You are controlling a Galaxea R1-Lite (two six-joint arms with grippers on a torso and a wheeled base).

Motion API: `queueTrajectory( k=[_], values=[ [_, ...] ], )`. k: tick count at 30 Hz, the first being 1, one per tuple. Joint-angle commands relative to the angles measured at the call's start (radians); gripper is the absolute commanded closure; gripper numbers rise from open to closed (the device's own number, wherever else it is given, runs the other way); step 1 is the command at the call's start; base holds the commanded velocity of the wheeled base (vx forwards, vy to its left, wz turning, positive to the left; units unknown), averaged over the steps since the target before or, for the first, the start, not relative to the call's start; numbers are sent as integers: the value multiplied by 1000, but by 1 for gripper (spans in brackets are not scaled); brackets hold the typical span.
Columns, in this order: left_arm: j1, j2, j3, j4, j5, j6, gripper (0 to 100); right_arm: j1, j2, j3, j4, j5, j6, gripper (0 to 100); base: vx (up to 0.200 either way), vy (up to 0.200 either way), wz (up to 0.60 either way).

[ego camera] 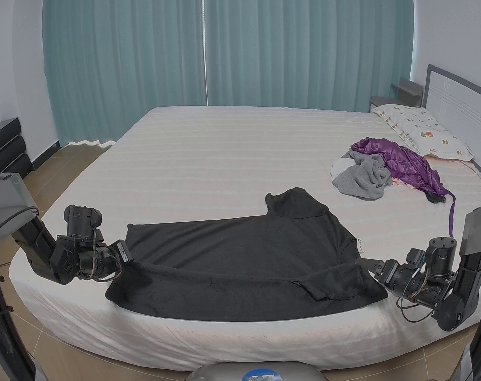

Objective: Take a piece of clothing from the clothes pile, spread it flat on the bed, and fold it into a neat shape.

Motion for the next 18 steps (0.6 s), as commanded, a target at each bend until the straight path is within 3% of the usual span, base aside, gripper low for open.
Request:
queueTrajectory(
  k=[1, 10, 18],
  values=[
    [-1, -15, 16, -1, 3, -5, 100, -4, 95, -85, -9, 14, -62, 0, 0, 0, 0],
    [-6, -17, 16, -1, 3, -17, 100, -27, 161, -360, 225, 62, -142, 0, 0, 0, 0],
    [-6, -15, 16, -1, 3, -17, 100, -35, 207, -463, 291, 93, -199, 0, 0, 0, 0]
  ],
)
